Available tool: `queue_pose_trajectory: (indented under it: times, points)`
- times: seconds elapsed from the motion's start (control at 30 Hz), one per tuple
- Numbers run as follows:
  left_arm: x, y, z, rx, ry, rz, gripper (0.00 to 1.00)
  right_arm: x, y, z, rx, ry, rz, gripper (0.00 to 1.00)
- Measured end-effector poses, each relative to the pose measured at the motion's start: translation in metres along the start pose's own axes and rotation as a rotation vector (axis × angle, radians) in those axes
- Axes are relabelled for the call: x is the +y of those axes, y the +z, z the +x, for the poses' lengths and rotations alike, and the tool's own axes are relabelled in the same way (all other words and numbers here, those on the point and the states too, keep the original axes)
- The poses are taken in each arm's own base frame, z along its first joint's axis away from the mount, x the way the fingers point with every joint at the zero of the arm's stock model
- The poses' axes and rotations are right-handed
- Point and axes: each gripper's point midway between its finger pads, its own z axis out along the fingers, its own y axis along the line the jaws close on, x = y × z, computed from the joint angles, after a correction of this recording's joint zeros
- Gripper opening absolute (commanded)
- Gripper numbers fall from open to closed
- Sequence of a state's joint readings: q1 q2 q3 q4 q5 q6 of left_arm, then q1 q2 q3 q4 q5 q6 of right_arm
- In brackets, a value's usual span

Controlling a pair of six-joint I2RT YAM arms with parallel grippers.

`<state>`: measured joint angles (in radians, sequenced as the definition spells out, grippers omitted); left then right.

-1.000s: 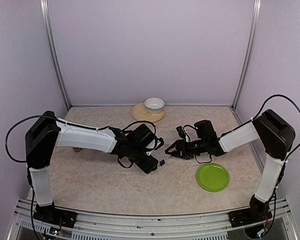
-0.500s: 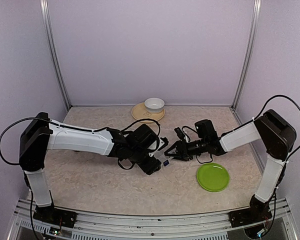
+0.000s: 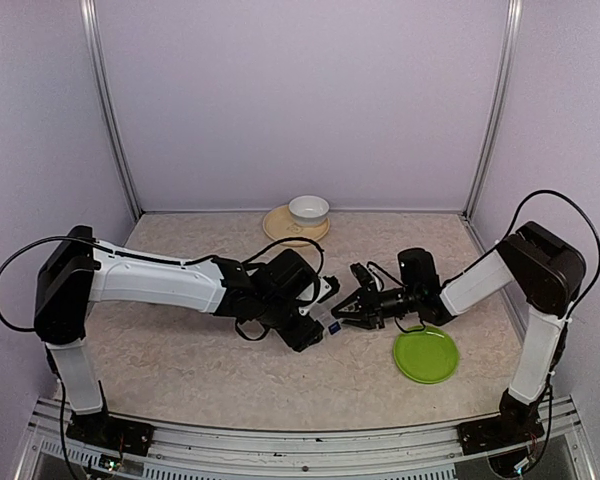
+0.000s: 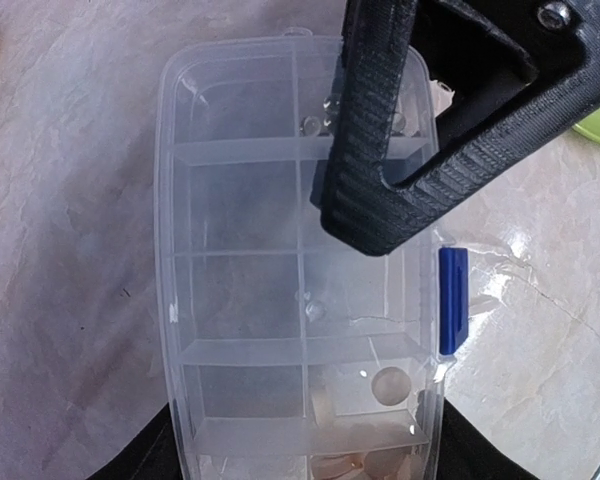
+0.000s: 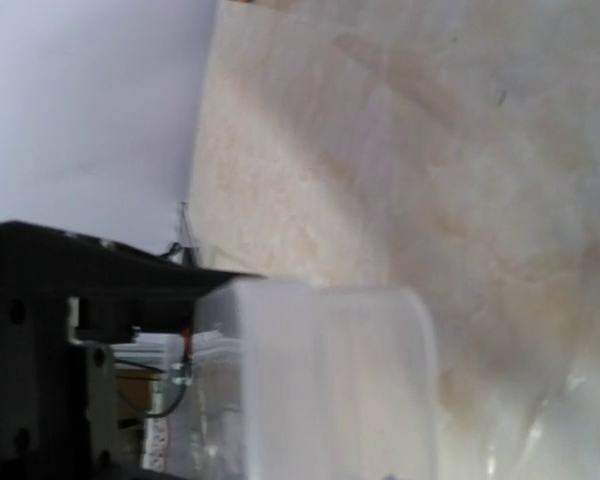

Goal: Sort the pills into containers
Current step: Pass from the left arm to the right, then pass from the right arm to the left

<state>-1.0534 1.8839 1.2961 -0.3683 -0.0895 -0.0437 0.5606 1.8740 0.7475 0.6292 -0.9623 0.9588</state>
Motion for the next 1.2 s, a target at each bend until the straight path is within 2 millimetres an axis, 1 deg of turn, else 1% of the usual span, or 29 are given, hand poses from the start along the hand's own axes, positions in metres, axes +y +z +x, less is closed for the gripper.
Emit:
queue_pose_trajectory:
  times: [0.1,0.17,0.3,0.37,0.4,0.43,0.6,0.73,0.8,0.9,1.0,1.03,1.1,1.2]
  points:
    - [0.0,-0.002,0.0,-0.003,0.001,0.001,0.56,0.004,0.001,0.001,-0.001,0.024,-0.041,0.23]
    - [0.0,-0.002,0.001,-0.003,0.002,-0.002,0.6,0.007,0.001,-0.001,-0.005,0.039,-0.071,0.21]
    - [0.0,-0.004,0.0,-0.008,0.001,-0.003,0.79,0.011,0.001,-0.002,-0.013,0.057,-0.103,0.21]
    - [0.0,-0.006,-0.002,-0.013,-0.003,-0.001,0.9,0.014,0.001,-0.003,-0.016,0.056,-0.115,0.21]
    - [0.0,-0.007,-0.004,-0.021,-0.004,0.004,0.97,0.015,0.0,-0.004,-0.019,0.052,-0.121,0.21]
    - [-0.001,-0.008,-0.006,-0.029,-0.009,0.006,0.98,0.017,0.0,-0.005,-0.021,0.048,-0.126,0.21]
    - [-0.001,-0.018,-0.014,-0.064,-0.059,0.034,0.99,0.021,0.0,-0.006,-0.028,0.038,-0.138,0.21]
    - [0.006,-0.032,-0.019,-0.106,-0.155,0.088,0.99,0.022,-0.001,-0.007,-0.032,0.036,-0.144,0.21]
    - [0.015,-0.04,-0.019,-0.131,-0.243,0.131,0.99,0.023,-0.002,-0.006,-0.034,0.039,-0.148,0.21]
    - [0.033,-0.049,-0.014,-0.165,-0.4,0.201,0.99,0.024,-0.002,-0.007,-0.037,0.041,-0.154,0.21]
    - [0.048,-0.056,-0.004,-0.197,-0.565,0.28,0.99,0.025,-0.003,-0.008,-0.043,0.039,-0.157,0.21]
    - [0.05,-0.056,-0.001,-0.202,-0.612,0.306,0.99,0.025,-0.004,-0.009,-0.044,0.039,-0.158,0.21]
    - [0.045,-0.057,0.002,-0.206,-0.671,0.365,0.99,0.026,-0.004,-0.009,-0.045,0.041,-0.16,0.21]
    - [0.031,-0.06,0.0,-0.214,-0.738,0.468,0.99,0.03,-0.005,-0.01,-0.049,0.039,-0.165,0.21]
